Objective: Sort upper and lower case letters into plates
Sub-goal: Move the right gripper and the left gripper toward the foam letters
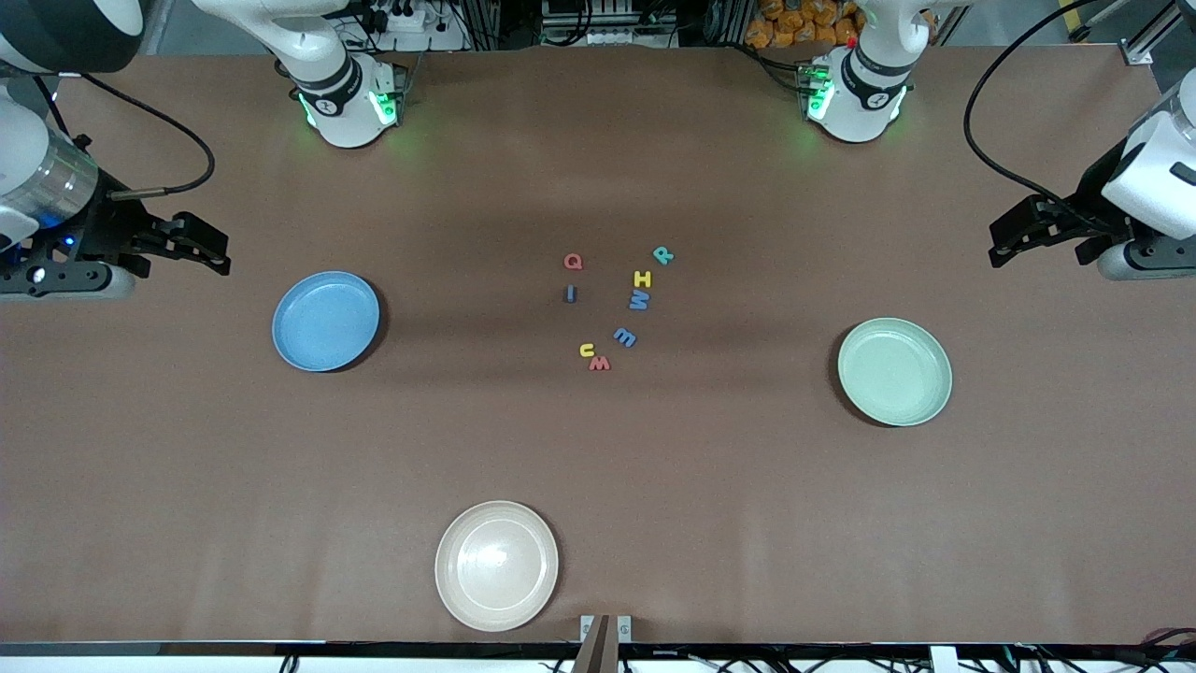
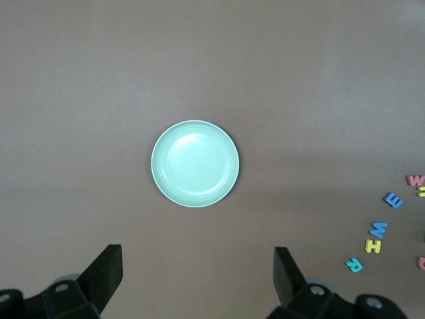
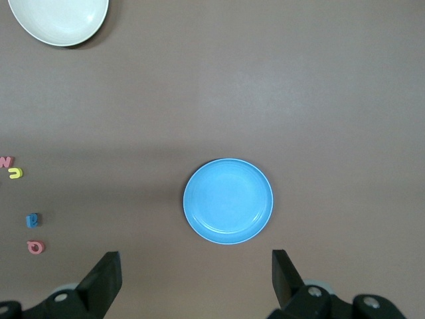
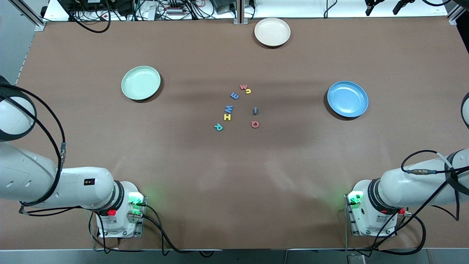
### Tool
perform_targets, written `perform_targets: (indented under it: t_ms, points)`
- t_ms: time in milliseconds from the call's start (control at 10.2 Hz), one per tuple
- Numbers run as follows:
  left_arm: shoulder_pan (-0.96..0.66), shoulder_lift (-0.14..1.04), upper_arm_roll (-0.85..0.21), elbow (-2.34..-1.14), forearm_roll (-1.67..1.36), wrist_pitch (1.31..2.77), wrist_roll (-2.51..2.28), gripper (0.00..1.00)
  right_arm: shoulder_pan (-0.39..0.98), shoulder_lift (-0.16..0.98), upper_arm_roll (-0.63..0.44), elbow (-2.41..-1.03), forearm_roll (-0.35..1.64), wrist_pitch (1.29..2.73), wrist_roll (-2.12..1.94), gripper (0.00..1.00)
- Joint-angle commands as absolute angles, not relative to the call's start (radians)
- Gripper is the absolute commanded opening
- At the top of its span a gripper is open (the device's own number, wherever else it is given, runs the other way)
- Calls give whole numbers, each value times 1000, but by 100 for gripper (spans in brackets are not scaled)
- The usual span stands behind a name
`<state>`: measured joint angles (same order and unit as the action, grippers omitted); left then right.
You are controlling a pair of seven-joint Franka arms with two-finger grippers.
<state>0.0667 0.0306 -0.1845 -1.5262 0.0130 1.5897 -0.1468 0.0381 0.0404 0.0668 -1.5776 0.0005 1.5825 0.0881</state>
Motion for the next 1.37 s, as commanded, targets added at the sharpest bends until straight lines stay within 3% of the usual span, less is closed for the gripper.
perform_targets:
  t_ms: [0, 295, 393, 785, 1276]
  points:
    - [58, 17, -183, -1531, 37, 1597, -167, 100, 43, 5, 52, -1609, 6, 1569, 103, 100]
    - [43, 34, -192, -1538, 28, 1604, -178, 100, 41, -17, 51, -1632, 0, 1569, 103, 100]
    - [35, 34, -243, -1570, 28, 1623, -249, 100, 41, -17, 51, -1632, 0, 1568, 103, 100]
    - [29, 26, -464, -1803, 25, 1837, -333, 100, 130, 12, 64, -1637, 12, 1606, 109, 100]
    - [-8, 40, -655, -2116, 25, 2161, -689, 100, 158, 54, 98, -1694, 60, 1713, 104, 100]
